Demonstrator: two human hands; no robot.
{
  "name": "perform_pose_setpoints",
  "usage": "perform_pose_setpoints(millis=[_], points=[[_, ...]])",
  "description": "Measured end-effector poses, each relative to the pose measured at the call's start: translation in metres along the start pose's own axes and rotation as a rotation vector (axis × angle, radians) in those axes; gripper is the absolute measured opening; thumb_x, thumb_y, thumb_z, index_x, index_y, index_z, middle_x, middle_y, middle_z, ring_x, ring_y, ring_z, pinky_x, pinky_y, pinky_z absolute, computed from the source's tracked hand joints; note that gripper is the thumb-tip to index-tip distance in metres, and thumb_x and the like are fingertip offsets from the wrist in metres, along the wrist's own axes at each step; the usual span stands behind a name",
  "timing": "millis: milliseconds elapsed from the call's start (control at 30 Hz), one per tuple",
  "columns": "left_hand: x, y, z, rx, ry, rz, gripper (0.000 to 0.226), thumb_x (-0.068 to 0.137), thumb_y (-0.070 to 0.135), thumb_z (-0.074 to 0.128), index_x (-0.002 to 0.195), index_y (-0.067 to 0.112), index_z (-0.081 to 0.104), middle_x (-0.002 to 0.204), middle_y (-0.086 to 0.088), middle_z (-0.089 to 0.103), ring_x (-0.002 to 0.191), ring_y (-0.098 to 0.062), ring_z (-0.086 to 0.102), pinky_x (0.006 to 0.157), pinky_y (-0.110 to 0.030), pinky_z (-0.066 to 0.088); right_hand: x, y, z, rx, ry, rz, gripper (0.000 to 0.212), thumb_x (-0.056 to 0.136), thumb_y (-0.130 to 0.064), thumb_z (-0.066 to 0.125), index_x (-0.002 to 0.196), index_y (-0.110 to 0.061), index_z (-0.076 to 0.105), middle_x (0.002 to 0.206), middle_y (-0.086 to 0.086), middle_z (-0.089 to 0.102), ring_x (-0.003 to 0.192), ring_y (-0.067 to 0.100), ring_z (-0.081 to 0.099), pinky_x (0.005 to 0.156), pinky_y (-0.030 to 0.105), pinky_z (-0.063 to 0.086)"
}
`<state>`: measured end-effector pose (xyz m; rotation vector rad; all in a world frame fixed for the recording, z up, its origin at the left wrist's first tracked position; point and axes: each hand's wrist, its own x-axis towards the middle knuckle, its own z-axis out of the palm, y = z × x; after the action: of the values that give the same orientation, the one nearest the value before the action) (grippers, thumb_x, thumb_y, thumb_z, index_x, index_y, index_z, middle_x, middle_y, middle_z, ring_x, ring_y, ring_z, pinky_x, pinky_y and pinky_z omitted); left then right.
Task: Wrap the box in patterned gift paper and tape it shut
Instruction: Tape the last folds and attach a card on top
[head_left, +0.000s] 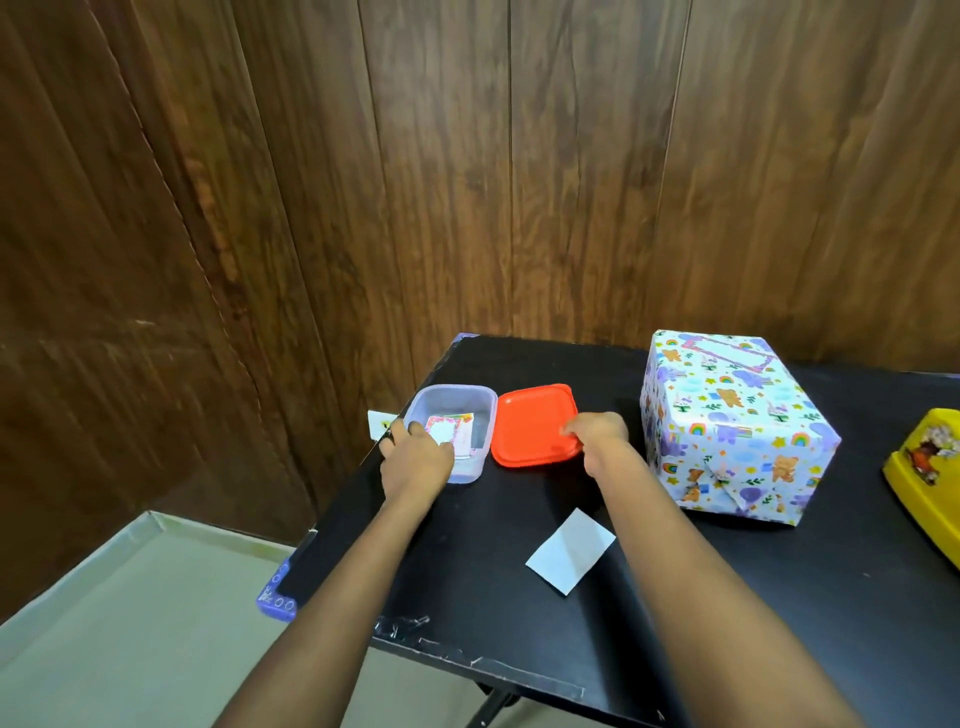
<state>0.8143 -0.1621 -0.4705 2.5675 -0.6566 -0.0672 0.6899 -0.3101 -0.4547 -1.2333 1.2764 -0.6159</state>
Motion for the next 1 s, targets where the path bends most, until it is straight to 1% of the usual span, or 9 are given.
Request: perform_pose_setpoints(millis=[67,167,300,433,533,633,733,900,1000], points=[[-0.002,0.003,0.001,-0.004,0.011,-0.014,0.055,0.094,0.035,0.046,0.14,0.01,0.03,0.146,-0.008,0.026,0.13,-0.025,0.032,0.099,-0.037,0.04,-0.003,0.0,0.01,0.141,-0.119,0.051,0.023,0.077,0.003,0.067,0.096,-0.006,0.059,0.089,0.011,0.054,0.078,0.024,0.053,0.065,0.033,0.045],[-0.007,0.01,0.006,0.003,0.01,-0.013,0.056,0.094,0.035,0.045,0.141,0.009,0.029,0.147,-0.007,0.025,0.13,-0.025,0.031,0.101,-0.037,0.038,0.002,0.004,0.031,0.153,-0.032,0.052,0.032,0.077,-0.005,0.071,0.105,-0.006,0.057,0.127,0.017,0.051,0.081,0.027,0.056,0.055,0.033,0.048],[-0.005,0.013,0.004,0.017,0.026,-0.003,0.057,0.094,0.036,0.047,0.141,0.01,0.029,0.147,-0.008,0.026,0.131,-0.025,0.03,0.101,-0.037,0.036,0.005,-0.002,0.031,-0.404,0.314,-0.126,0.045,0.091,-0.018,0.055,0.132,-0.004,0.043,0.14,0.015,0.037,0.129,0.031,0.036,0.099,0.041,0.038],[0.005,0.016,0.006,0.047,-0.012,0.024,0.061,0.093,0.039,0.048,0.142,0.011,0.026,0.147,-0.008,0.024,0.132,-0.025,0.028,0.102,-0.038,0.036,0.02,-0.003,0.032,-0.624,0.304,-0.132,0.05,0.092,-0.029,0.057,0.132,-0.004,0.042,0.138,0.015,0.038,0.128,0.029,0.033,0.102,0.038,0.035],[0.015,0.023,0.006,0.075,-0.035,0.027,0.064,0.092,0.041,0.049,0.143,0.011,0.026,0.148,-0.007,0.023,0.132,-0.024,0.03,0.1,-0.037,0.039,0.03,-0.007,0.033,-0.569,0.334,-0.08,0.035,0.097,-0.014,0.041,0.129,-0.001,0.048,0.136,0.018,0.042,0.127,0.032,0.037,0.101,0.039,0.037],[0.026,0.027,0.007,0.091,-0.066,0.041,0.065,0.091,0.042,0.053,0.143,0.012,0.027,0.149,-0.006,0.022,0.132,-0.024,0.031,0.1,-0.036,0.04,0.042,-0.015,0.026,-0.266,0.275,0.03,0.035,0.092,-0.01,0.052,0.125,0.001,0.053,0.128,0.018,0.053,0.123,0.033,0.045,0.1,0.038,0.04],[0.028,0.032,0.01,0.091,-0.083,0.039,0.063,0.091,0.039,0.052,0.143,0.013,0.026,0.15,-0.005,0.021,0.132,-0.024,0.03,0.1,-0.037,0.04,0.038,-0.025,0.019,-0.021,0.18,0.019,0.031,0.091,-0.004,0.052,0.121,0.003,0.055,0.121,0.017,0.06,0.111,0.032,0.057,0.081,0.032,0.044],[0.032,0.034,0.013,-0.149,-0.108,0.036,0.047,0.097,0.023,0.041,0.141,0.01,0.031,0.144,-0.007,0.03,0.126,-0.027,0.037,0.094,-0.035,0.04,-0.002,-0.025,0.022,-0.502,0.36,-0.686,0.03,0.092,-0.013,0.048,0.119,-0.007,0.058,0.113,0.013,0.056,0.102,0.03,0.057,0.081,0.036,0.045],[0.031,0.033,0.014,-0.381,-0.119,0.024,0.044,0.095,0.021,0.04,0.137,0.013,0.037,0.135,-0.009,0.046,0.114,-0.028,0.051,0.092,-0.043,0.048,-0.023,-0.009,0.041,-0.789,0.354,-1.157,0.038,0.075,-0.013,0.069,0.113,-0.012,0.066,0.093,0.007,0.063,0.086,0.025,0.061,0.058,0.031,0.048]])
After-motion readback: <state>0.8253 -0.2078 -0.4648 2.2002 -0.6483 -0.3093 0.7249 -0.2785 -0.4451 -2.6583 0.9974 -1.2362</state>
